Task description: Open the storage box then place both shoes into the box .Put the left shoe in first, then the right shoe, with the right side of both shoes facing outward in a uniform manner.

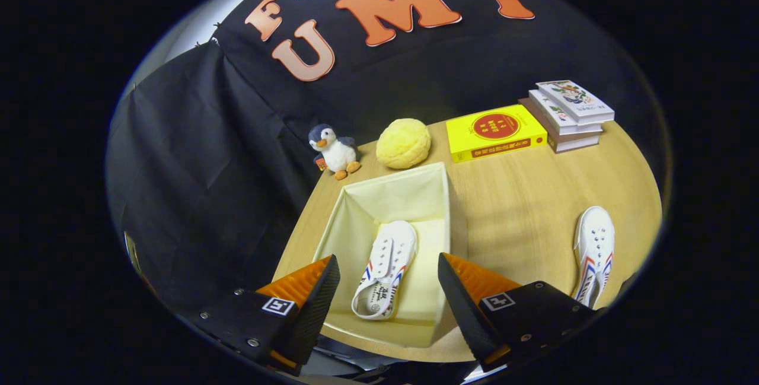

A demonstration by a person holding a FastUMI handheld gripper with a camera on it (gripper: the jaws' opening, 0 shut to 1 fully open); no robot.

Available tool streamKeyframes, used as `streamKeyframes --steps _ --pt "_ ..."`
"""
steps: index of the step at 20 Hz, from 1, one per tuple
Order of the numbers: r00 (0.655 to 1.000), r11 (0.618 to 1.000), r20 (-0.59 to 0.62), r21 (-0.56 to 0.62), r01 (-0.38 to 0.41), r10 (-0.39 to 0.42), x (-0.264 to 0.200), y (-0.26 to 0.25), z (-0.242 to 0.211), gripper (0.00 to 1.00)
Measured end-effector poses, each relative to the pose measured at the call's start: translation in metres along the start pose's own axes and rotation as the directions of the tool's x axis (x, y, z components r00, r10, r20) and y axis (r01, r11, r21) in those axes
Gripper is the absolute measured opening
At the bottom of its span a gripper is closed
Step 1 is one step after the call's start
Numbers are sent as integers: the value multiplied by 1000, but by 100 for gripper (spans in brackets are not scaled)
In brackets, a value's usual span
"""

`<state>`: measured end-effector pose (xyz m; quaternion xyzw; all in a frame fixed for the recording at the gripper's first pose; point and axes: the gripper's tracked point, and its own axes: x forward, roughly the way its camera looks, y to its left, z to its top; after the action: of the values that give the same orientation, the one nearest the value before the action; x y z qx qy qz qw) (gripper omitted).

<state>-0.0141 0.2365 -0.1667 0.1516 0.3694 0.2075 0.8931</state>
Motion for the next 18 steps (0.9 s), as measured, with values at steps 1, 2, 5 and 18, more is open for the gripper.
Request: streamKeyframes --steps 1,2,5,18 --pt "1000 1000 4 13 18 -18 -8 -17 1 98" --pt "999 999 8 25 42 -42 -15 -35 2 98" --pt "991 990 14 60 130 -131 -36 -94 -1 99" --pt "918 917 -154 114 383 -365 -60 -279 -59 98"
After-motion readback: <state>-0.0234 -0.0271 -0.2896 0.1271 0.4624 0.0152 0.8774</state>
